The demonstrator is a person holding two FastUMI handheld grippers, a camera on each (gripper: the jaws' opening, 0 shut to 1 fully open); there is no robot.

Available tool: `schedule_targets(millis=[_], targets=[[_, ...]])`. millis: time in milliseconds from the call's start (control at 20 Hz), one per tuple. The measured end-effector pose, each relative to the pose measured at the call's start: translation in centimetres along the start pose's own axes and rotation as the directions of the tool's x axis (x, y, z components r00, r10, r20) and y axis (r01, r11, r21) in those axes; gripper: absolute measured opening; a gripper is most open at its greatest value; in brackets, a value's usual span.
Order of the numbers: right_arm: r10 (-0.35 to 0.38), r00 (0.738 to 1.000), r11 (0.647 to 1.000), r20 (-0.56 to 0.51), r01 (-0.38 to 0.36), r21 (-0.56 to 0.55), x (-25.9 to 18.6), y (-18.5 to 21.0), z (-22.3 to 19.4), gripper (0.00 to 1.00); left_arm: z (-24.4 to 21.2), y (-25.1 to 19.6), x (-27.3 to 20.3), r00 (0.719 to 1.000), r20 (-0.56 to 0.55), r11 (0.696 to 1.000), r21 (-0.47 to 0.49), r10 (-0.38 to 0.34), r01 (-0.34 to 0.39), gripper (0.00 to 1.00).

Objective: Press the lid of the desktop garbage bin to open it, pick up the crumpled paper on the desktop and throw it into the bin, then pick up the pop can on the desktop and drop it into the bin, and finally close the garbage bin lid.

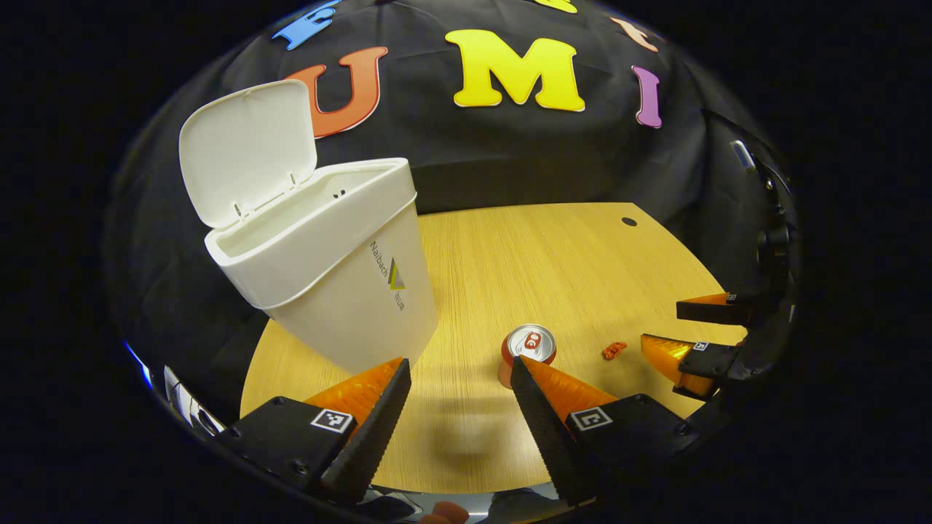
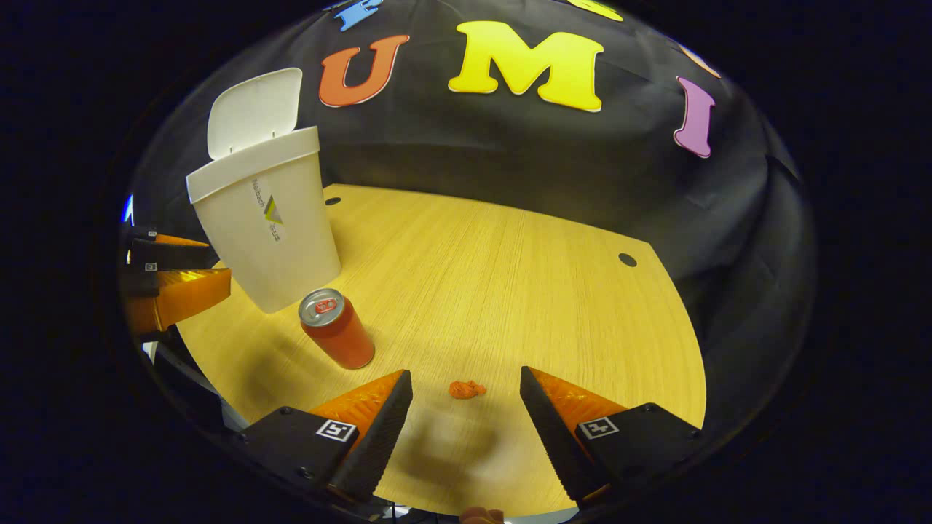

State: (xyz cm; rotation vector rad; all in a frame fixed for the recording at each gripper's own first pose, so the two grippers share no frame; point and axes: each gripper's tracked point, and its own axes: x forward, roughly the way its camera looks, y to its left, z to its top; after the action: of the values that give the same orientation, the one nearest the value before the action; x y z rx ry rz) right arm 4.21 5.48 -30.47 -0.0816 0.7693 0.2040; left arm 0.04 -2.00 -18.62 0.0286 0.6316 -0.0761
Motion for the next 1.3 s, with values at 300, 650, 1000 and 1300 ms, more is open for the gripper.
schedule_targets(millis=[300,650,1000,1300], targets=[[0.023,0.981,0.999,-0.192,-0.015,0.044,4.5,1.1,-4.1,0.94,-1.8,-0.6,0.5,0.999,-0.03,1.0,-0.017,-0.027,0.026,0.93],[-0.019,0.954,0.999,-0.3,0.031,0.037,8.2,0.3,-5.4,0.95,-2.3,0.1,1.1,0.999,-0.041,0.999,0.017,-0.035,0.036,0.93],[-0.042,0.921,0.999,-0.388,0.05,0.011,9.2,-0.6,-5.7,0.78,-3.4,0.2,1.3,0.997,-0.07,0.999,0.022,-0.042,0.044,0.93],[-0.018,0.915,1.0,-0.403,0.021,0.002,9.2,-0.2,-6.1,0.47,-3.9,0.4,1.3,0.996,-0.08,0.999,0.018,-0.027,0.028,0.93]])
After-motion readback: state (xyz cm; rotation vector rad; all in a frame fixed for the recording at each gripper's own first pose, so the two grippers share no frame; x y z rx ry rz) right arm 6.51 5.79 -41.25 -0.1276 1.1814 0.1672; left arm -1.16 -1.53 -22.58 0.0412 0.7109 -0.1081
